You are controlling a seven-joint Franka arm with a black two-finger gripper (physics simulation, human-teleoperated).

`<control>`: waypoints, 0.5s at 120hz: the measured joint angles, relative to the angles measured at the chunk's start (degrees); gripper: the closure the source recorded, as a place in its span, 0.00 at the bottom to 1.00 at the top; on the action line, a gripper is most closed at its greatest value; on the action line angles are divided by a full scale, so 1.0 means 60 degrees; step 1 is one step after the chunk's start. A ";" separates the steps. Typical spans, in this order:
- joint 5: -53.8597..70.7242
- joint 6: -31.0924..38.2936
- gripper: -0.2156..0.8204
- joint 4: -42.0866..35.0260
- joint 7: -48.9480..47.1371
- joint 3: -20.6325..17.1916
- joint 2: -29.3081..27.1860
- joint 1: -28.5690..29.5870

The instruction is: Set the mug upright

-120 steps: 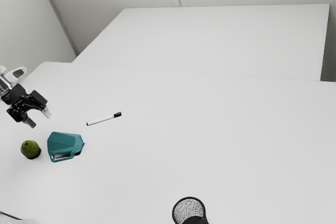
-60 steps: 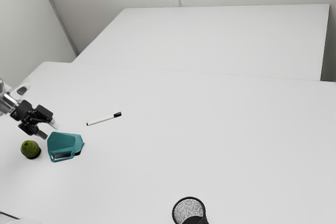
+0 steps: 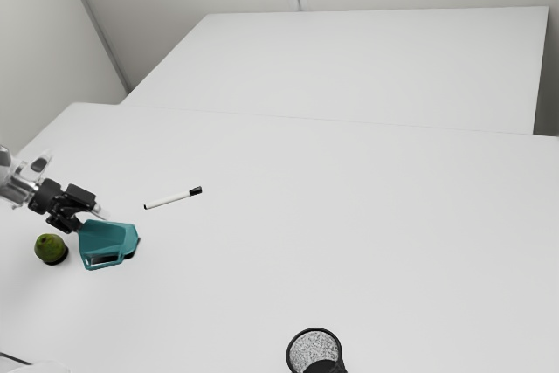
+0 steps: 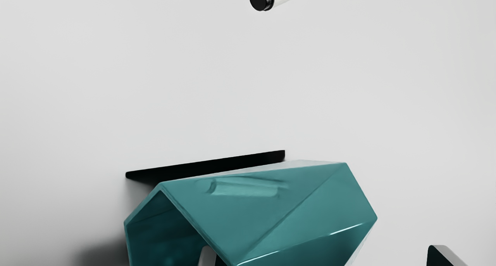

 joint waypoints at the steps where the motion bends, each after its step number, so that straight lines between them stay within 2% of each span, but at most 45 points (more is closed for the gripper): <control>1: -0.0011 0.0001 0.23 0.0000 0.0022 0.0000 0.0008 0.0005; 12: -0.0171 -0.0001 0.25 -0.0017 0.0240 0.0000 0.0059 0.0033; 24: -0.0266 0.0002 0.32 -0.0053 0.0443 -0.0001 0.0069 0.0035; 60: -0.0336 -0.0011 0.65 -0.0070 0.0887 -0.0001 0.0060 0.0037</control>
